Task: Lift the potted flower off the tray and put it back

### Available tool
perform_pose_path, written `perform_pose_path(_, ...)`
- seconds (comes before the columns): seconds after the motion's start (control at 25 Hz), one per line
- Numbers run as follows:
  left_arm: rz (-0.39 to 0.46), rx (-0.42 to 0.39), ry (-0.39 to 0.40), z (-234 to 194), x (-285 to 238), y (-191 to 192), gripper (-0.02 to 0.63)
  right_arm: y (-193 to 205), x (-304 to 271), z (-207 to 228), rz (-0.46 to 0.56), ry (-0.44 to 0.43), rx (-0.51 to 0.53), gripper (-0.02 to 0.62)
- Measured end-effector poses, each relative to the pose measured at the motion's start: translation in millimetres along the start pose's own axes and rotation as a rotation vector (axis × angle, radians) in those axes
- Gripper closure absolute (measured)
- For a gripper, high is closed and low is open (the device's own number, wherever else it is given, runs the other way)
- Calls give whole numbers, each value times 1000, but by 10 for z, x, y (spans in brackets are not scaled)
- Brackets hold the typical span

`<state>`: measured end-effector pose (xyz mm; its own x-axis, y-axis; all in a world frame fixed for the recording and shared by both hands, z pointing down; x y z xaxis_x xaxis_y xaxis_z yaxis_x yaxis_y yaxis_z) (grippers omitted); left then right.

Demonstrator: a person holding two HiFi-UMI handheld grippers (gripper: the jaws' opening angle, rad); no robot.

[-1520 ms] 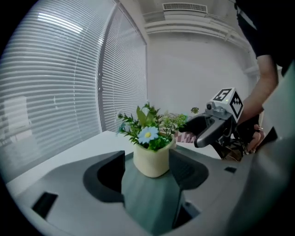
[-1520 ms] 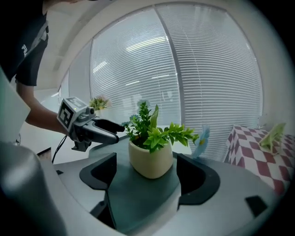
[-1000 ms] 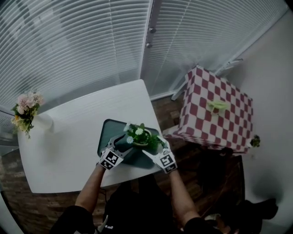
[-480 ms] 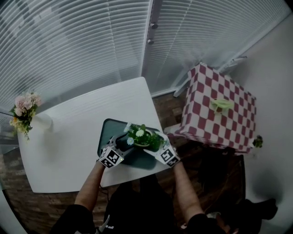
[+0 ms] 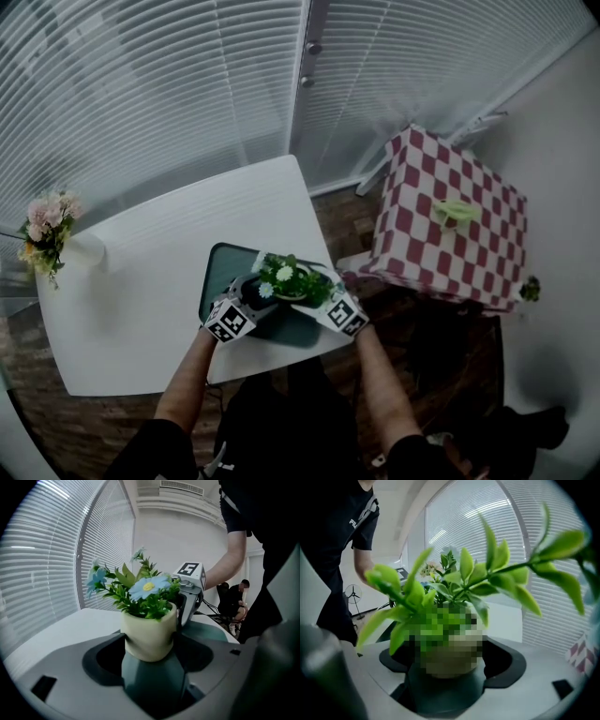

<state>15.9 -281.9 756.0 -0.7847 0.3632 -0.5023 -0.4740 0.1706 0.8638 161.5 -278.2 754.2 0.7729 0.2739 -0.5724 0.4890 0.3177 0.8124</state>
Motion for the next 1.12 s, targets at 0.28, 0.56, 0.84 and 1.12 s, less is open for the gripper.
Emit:
perform_pose_path(0.28,-4,7,-26,7,-10,-45,304,9,-11,-8,33,35,-26,193)
perform_pose_path(0.56,-19,20,-24,31,-15,-36,304,3,12,-27,26,51,-61,193)
perform_pose_path(0.84,-21,8,-11,43,24,-44,304,-11,8,-67,70,77,-62,193)
perform_pose_path(1.12,5,-22,-28,98,218,-240,304,-249,175,-206,66,109,-30,193)
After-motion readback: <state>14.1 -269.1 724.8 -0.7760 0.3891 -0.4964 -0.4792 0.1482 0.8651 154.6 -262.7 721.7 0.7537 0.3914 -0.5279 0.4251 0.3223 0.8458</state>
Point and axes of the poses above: the fingertips, and each gripper's own axes: x backward along the fingers, z to its right, y out of its underside, the point moved 6 cm from there along x, backward along the fingers, and after that the axes turned 5 degrees about -y, right-handed, at the moved point
